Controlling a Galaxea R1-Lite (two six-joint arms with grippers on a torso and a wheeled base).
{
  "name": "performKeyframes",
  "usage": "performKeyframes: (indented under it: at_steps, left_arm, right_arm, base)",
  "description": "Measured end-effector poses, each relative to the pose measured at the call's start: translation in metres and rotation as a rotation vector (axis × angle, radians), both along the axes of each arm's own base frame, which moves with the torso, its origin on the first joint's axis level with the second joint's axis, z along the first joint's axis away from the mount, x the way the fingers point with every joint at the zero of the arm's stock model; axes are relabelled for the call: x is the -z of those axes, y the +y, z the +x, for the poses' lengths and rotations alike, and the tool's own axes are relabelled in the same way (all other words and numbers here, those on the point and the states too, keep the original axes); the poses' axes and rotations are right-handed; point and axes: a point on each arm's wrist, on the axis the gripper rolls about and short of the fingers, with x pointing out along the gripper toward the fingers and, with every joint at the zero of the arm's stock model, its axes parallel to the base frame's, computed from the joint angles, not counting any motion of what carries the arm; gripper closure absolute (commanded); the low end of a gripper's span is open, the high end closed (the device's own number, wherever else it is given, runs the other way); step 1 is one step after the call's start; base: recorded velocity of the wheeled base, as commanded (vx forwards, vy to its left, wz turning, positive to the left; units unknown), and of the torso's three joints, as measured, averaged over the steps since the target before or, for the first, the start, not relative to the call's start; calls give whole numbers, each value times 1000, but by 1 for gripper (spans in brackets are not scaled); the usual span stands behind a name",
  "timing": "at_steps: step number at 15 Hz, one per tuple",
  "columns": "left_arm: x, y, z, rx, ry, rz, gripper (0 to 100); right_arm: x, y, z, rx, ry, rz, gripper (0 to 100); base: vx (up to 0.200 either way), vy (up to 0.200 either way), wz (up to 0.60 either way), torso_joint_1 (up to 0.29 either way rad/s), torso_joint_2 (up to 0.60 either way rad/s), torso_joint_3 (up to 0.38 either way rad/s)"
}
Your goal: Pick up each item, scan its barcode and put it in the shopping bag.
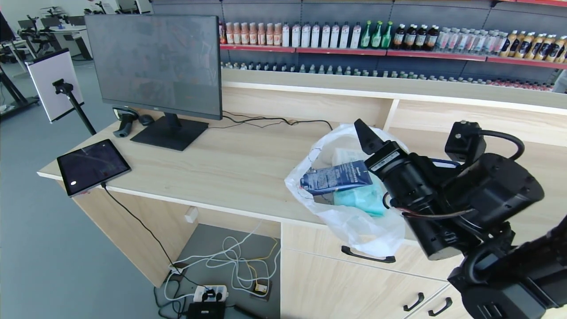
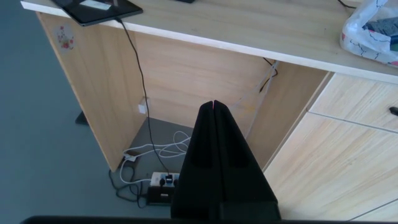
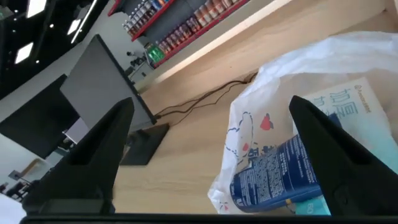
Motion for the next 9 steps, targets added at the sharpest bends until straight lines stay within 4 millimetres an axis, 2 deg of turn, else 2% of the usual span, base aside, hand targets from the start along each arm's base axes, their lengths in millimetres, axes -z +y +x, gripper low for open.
performKeyframes:
  at_steps: [6, 9]
  left_arm:
    - [0, 0, 0, 0, 0, -1, 100]
    - [0, 0, 0, 0, 0, -1, 100]
  right_arm:
    - [-10, -38, -52, -16, -28, -128, 0]
    - [0, -61, -78, -70, -36, -272, 0]
  base:
    - [0, 0, 0, 0, 0, 0]
    - [0, 0, 0, 0, 0, 0]
